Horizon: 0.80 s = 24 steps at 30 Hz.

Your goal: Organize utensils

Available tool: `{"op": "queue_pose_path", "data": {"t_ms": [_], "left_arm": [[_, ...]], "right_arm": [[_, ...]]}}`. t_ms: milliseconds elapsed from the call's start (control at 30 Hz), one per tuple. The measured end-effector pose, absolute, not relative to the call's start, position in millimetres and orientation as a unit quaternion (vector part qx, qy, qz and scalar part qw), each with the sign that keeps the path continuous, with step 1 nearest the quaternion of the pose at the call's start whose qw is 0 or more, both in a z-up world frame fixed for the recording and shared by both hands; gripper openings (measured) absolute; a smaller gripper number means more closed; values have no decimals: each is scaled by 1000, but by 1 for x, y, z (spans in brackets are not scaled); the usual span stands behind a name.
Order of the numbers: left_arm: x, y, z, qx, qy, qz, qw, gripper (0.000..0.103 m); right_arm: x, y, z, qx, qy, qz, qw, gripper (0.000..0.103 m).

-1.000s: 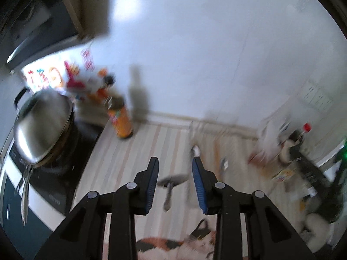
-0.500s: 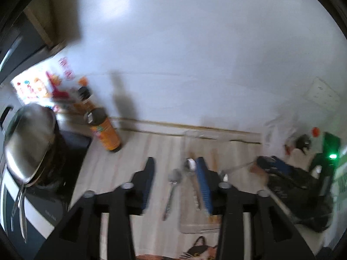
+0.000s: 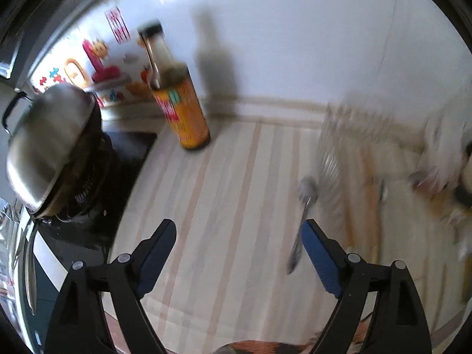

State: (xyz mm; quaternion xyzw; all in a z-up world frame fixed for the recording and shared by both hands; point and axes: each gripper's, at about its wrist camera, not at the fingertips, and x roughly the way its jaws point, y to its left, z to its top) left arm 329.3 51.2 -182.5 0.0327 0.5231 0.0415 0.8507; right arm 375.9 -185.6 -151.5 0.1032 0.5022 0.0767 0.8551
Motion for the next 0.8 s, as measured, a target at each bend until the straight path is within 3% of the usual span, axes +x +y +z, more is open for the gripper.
{"op": "queue_pose_path", "data": {"t_ms": [133, 267, 800], "left_arm": [[322, 43, -234, 74, 568, 16, 820, 86], [318, 34, -273, 93, 594, -9, 799, 86], [336, 21, -310, 127, 572, -22, 810, 86]], "right_arm": [[350, -191, -155, 88, 499, 45, 861, 11], [324, -202, -169, 88, 501, 10, 861, 22], [245, -275, -222, 147, 526, -146, 825, 23]]}}
